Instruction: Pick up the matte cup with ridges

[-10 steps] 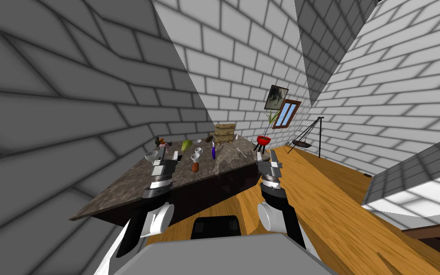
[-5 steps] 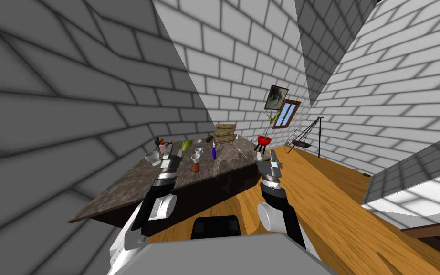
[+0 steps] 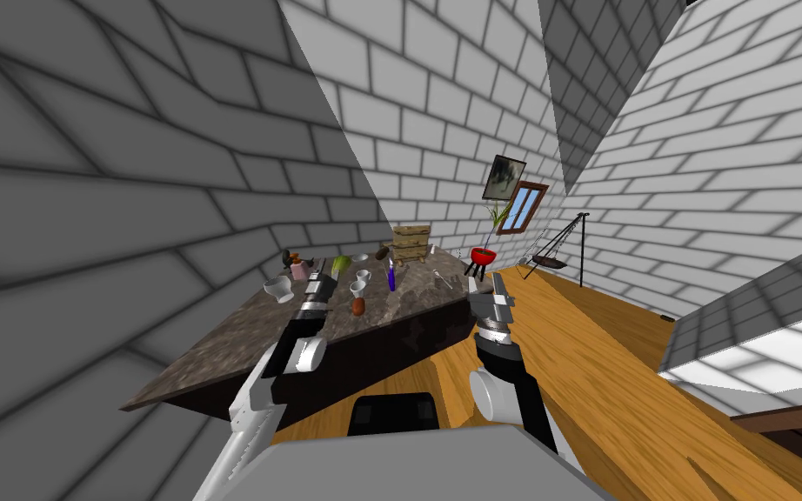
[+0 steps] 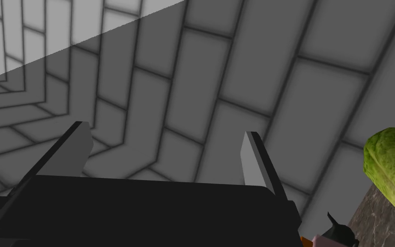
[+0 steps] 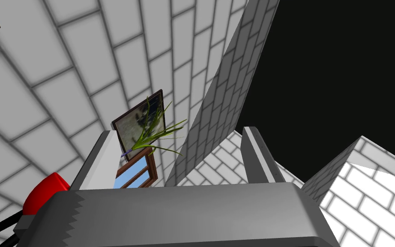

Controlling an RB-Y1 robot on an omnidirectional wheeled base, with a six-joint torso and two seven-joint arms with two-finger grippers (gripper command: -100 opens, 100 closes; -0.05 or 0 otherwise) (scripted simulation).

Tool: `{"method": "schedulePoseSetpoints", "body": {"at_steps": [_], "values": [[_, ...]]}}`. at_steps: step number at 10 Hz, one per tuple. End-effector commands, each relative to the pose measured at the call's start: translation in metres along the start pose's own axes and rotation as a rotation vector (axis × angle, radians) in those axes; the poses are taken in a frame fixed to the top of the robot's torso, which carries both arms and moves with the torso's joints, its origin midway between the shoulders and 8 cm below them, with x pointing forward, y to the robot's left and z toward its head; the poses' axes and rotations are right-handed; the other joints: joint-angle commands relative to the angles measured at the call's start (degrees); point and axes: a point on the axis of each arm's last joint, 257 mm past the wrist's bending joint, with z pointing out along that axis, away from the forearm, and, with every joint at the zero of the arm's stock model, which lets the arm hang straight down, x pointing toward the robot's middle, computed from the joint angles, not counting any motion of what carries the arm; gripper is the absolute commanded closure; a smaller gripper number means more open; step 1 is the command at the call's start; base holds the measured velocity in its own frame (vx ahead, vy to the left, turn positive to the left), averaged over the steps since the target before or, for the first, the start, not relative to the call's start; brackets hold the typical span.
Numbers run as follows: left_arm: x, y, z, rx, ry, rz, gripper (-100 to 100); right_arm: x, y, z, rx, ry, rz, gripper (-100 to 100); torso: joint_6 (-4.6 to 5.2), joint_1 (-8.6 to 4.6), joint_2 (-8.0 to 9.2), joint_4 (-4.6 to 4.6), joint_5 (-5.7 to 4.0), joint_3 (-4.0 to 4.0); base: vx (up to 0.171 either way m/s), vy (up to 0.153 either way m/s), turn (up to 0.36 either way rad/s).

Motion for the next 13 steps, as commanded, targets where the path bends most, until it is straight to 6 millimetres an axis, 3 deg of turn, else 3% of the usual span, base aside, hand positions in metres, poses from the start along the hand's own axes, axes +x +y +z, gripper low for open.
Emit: {"method": "schedulePoseSetpoints", "body": {"at_steps": [1,2,3,4,5,6,7,8,13], "values": [[-0.004,0.019,0.011,-0.048,-0.005,-0.019,-100,0.0,0.0,0.0,0.0,0.0,0.0,0,0.0,0.0,0.0,0.0,0.0,0.0,0.007,0.015,-0.001],[0.0,0.015,0.021,-0.031,0.002,-0.024,-100,0.0,0.0,0.0,0.0,0.0,0.0,0,0.0,-0.01,0.0,0.0,0.0,0.0,0.005,0.012,-0.002],[-0.006,0.035,0.026,-0.082,-0.008,-0.04,-100,0.0,0.0,0.0,0.0,0.0,0.0,0,0.0,-0.03,0.01,0.0,-0.01,0.01,0.005,0.014,0.001],[-0.002,0.03,0.035,-0.065,-0.001,-0.045,-100,0.0,0.0,0.0,0.0,0.0,0.0,0,0.01,-0.04,0.01,0.0,-0.01,0.0,0.004,0.01,-0.004],[-0.007,0.047,0.044,-0.112,-0.011,-0.065,-100,0.0,0.0,0.0,0.0,0.0,0.0,0,0.0,-0.04,0.02,0.0,-0.01,0.01,0.004,0.01,0.003],[-0.004,0.044,0.05,-0.101,-0.006,-0.068,-100,0.0,0.0,0.0,0.0,0.0,0.0,0,0.0,-0.04,0.02,0.0,-0.01,0.01,0.003,0.008,0.001],[-0.008,0.059,0.059,-0.144,-0.018,-0.091,-100,0.0,0.0,0.0,0.0,0.0,0.0,0,0.0,-0.06,0.03,0.0,-0.01,0.02,0.004,0.006,0.005],[-0.005,0.058,0.065,-0.139,-0.014,-0.094,-100,0.0,0.0,0.0,0.0,0.0,0.0,0,0.0,-0.06,0.02,0.0,-0.01,0.01,0.0,0.0,0.0],[-0.011,0.102,0.097,-0.267,-0.052,-0.181,-100,0.0,0.0,0.0,0.0,0.0,0.0,0,0.0,-0.09,0.04,0.0,-0.02,0.02,0.0,0.0,0.003]]}}
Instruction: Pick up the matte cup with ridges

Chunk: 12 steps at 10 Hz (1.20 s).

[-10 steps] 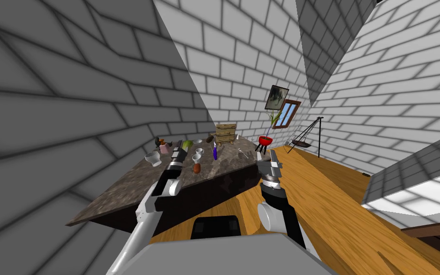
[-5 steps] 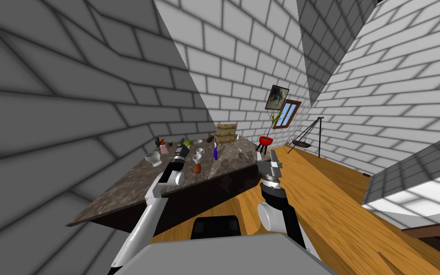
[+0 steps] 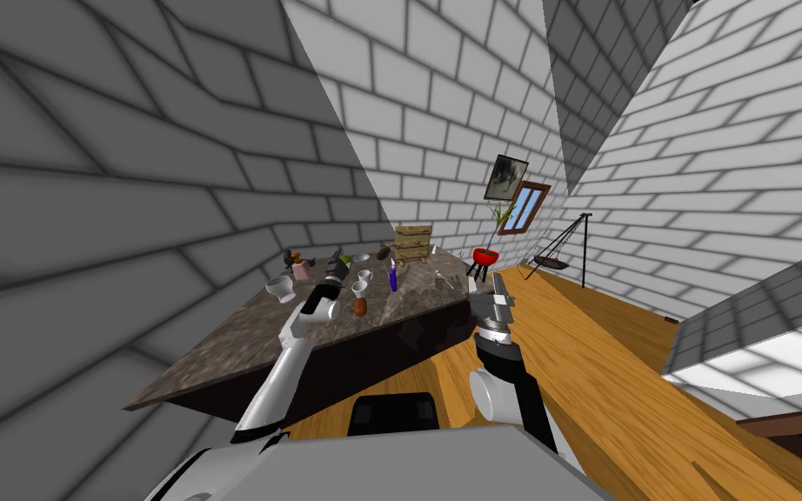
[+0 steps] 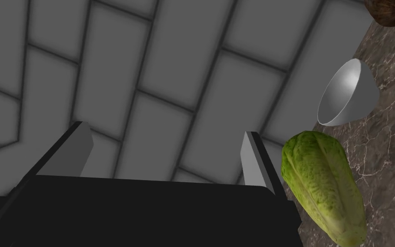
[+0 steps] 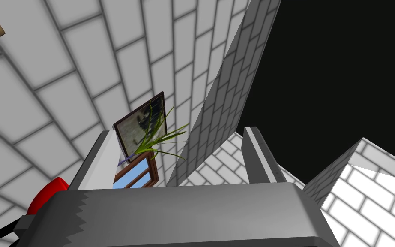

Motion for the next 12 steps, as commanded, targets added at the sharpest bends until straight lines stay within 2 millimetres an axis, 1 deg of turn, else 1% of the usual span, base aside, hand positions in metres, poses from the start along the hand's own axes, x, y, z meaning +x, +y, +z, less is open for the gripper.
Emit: {"method": "schedulePoseSetpoints", "body": {"at_steps": [1,2,3,4,5,6,7,8,9,12], "values": [[0.004,0.005,0.012,-0.027,-0.002,-0.022,-100,0.0,0.0,0.0,0.0,0.0,0.0,0,0.0,0.0,0.0,0.0,0.0,0.0,0.0,0.0,0.0],[0.001,0.014,0.022,-0.066,-0.016,-0.054,-100,0.0,0.0,0.0,0.0,0.0,0.0,0,0.01,-0.02,0.01,0.0,0.0,0.0,-0.001,-0.005,0.016],[0.004,0.016,0.028,-0.074,-0.014,-0.057,-100,0.0,0.0,0.0,0.0,0.0,0.0,0,0.0,-0.02,0.01,0.0,0.0,0.0,-0.001,-0.005,0.011],[0.001,0.024,0.035,-0.112,-0.029,-0.089,-100,0.0,0.0,0.0,0.0,0.0,0.0,0,0.0,-0.02,0.02,0.0,0.0,0.01,-0.003,-0.007,0.026],[0.005,0.027,0.043,-0.122,-0.026,-0.093,-100,0.0,0.0,0.0,0.0,0.0,0.0,0,0.0,-0.03,0.02,0.0,0.0,0.01,-0.003,-0.007,0.012],[0.004,0.034,0.051,-0.158,-0.039,-0.127,-100,0.0,0.0,0.0,0.0,0.0,0.0,0,0.0,-0.03,0.02,0.0,-0.01,0.01,-0.004,-0.007,0.029],[0.008,0.037,0.057,-0.171,-0.037,-0.129,-100,0.0,0.0,0.0,0.0,0.0,0.0,0,-0.01,-0.03,0.03,0.0,0.0,0.01,-0.004,-0.008,0.016],[0.006,0.04,0.057,-0.177,-0.04,-0.129,-100,0.0,0.0,0.0,0.0,0.0,0.0,0,0.0,-0.03,0.03,0.0,0.0,0.02,0.0,0.0,0.0],[0.009,0.045,0.066,-0.217,-0.051,-0.164,-100,0.0,0.0,0.0,0.0,0.0,0.0,0,-0.01,-0.02,0.03,0.0,0.0,0.02,-0.005,-0.009,0.034],[0.013,0.064,0.08,-0.288,-0.066,-0.203,-100,0.0,0.0,0.0,0.0,0.0,0.0,0,-0.01,-0.04,0.03,0.0,-0.01,0.02,-0.004,-0.01,0.026]]}}
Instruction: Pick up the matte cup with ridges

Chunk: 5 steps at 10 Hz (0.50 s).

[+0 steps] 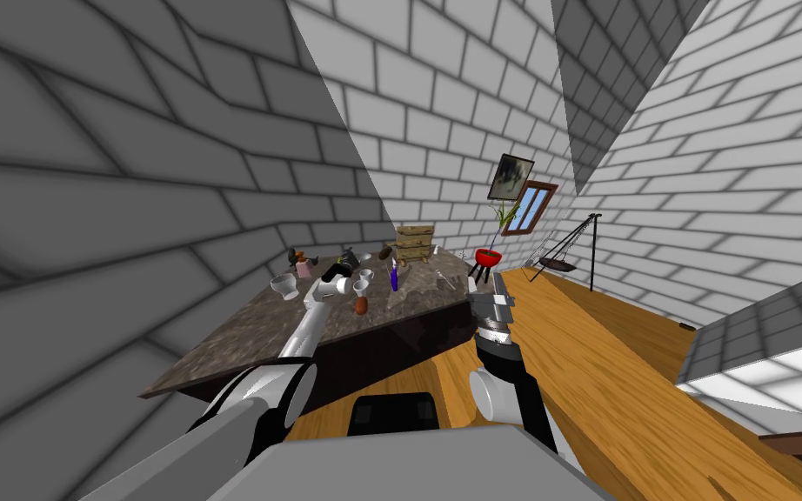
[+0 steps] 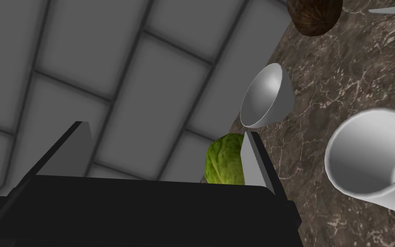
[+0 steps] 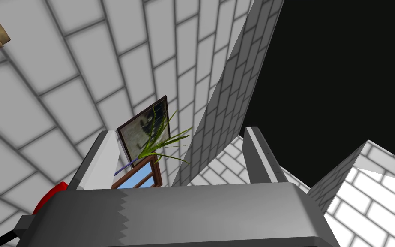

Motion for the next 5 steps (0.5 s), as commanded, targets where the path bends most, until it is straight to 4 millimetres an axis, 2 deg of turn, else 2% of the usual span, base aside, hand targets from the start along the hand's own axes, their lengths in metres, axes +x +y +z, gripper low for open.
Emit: {"method": "schedulePoseSetpoints", "body": {"at_steps": [1,4,5], "values": [[0.005,0.008,0.01,-0.052,-0.01,-0.042,-100,0.0,0.0,0.0,0.0,0.0,0.0,0,0.0,0.0,0.0,0.0,0.0,0.0,-0.008,-0.013,0.047],[0.007,0.027,0.023,-0.136,-0.034,-0.078,-100,0.0,0.0,0.0,0.0,0.0,0.0,0,-0.01,-0.02,0.01,0.0,-0.01,0.01,-0.006,-0.014,0.03],[0.014,0.03,0.03,-0.169,-0.038,-0.112,-100,0.0,0.0,0.0,0.0,0.0,0.0,0,0.0,-0.02,0.02,0.0,0.0,0.01,-0.009,-0.016,0.054]]}}
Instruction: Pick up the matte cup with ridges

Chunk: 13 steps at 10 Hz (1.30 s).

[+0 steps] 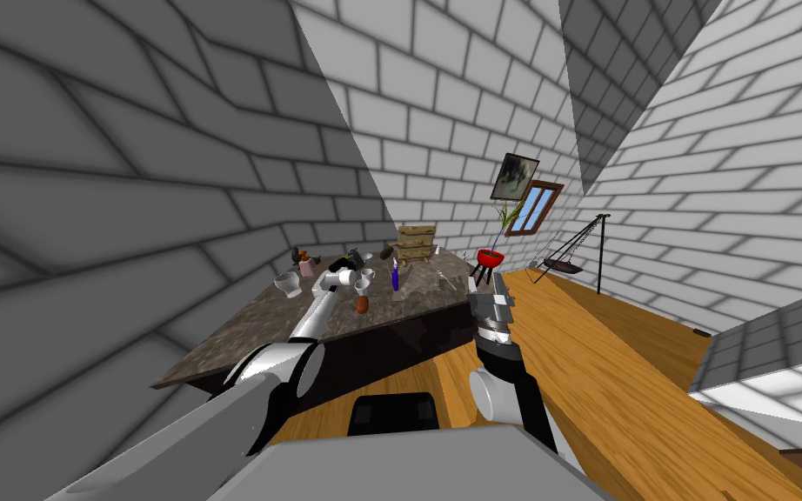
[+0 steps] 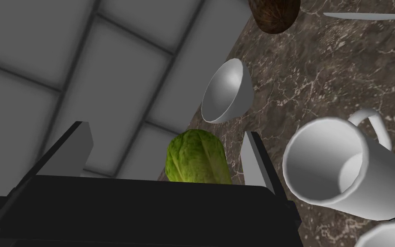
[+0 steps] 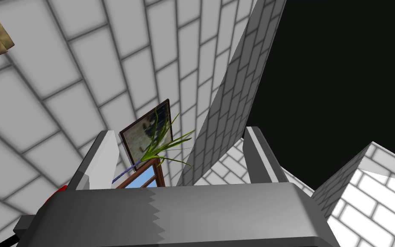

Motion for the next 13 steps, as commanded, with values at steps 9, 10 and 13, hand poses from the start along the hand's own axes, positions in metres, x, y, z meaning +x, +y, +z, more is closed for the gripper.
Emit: {"method": "schedulePoseSetpoints", "body": {"at_steps": [9,10,13], "values": [[0.024,0.053,0.023,-0.285,-0.075,-0.138,-100,0.0,0.0,0.0,0.0,0.0,0.0,0,0.0,0.03,0.0,-0.01,0.01,0.0,-0.008,-0.014,0.038],[0.019,0.061,0.023,-0.302,-0.088,-0.139,-100,0.0,0.0,0.0,0.0,0.0,0.0,0,0.0,0.0,0.01,0.0,0.0,0.01,-0.013,-0.019,0.039],[0.023,0.074,0.022,-0.364,-0.107,-0.165,-100,0.0,0.0,0.0,0.0,0.0,0.0,0,0.0,0.01,0.03,0.0,0.0,0.02,-0.011,-0.013,0.034]]}}
